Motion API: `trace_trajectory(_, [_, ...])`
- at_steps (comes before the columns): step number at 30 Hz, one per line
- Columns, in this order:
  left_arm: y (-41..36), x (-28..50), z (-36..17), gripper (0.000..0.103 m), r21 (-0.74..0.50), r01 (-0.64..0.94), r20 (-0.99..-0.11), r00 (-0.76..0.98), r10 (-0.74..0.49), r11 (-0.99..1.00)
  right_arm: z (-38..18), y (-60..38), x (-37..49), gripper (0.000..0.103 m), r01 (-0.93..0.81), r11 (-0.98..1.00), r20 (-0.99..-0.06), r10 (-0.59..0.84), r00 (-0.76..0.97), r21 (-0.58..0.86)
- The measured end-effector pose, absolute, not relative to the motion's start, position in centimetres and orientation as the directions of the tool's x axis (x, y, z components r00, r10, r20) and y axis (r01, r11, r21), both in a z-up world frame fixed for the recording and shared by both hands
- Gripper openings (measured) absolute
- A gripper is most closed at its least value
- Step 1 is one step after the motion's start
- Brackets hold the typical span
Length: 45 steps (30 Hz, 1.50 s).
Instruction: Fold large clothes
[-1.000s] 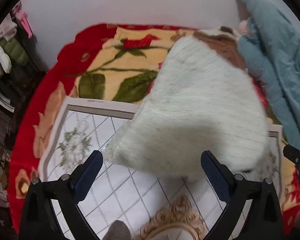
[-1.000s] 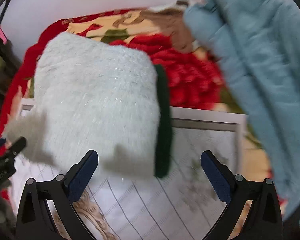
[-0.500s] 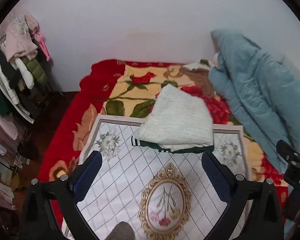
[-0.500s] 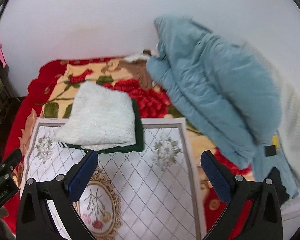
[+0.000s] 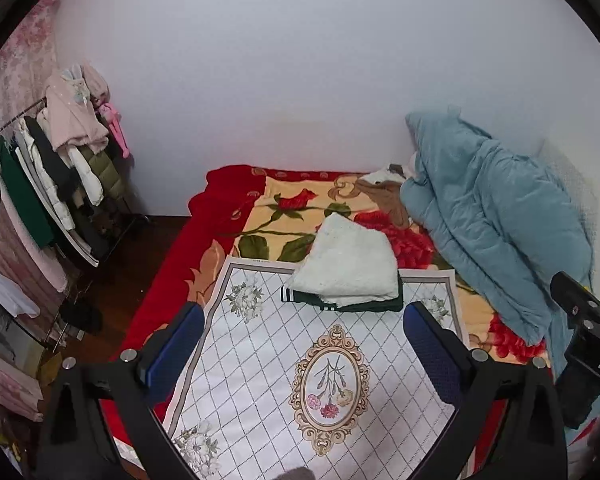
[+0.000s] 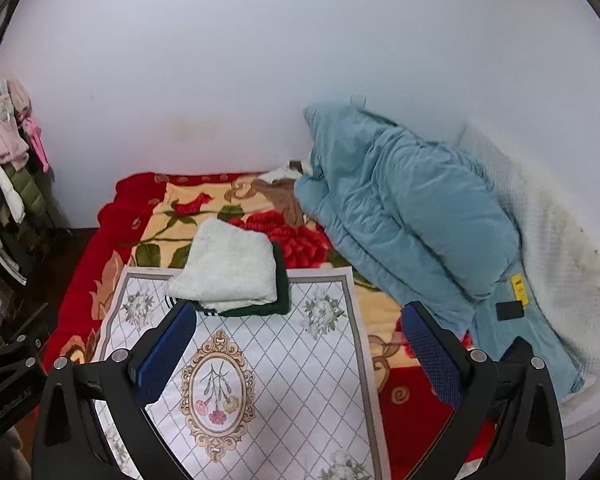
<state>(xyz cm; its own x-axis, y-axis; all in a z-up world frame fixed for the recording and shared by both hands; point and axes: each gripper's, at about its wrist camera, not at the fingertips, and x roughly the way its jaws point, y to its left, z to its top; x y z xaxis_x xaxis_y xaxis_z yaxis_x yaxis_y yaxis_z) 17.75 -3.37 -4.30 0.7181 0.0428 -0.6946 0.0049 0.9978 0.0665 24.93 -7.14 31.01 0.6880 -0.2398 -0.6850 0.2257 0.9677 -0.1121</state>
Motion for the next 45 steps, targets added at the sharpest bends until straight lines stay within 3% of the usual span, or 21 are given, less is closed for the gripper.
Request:
trace_trajectory(18, [-3.3,13.0,0.2,0.102,0.049,0.0,-0.719,0.694,0.036,0.999,39.5,-5.8,18.2,0.103,0.2,0.97,-0.657,-0.24,0.714,-0.138])
trace_trajectory(45, [-2.5,11.8,1.4,0.102,0.053,-0.005,-0.689,0.724,0.04,0.999,40.4,-4.3,19.2,0.103,0.156,0.982,-0.676,-0.189,0.712,-0.11])
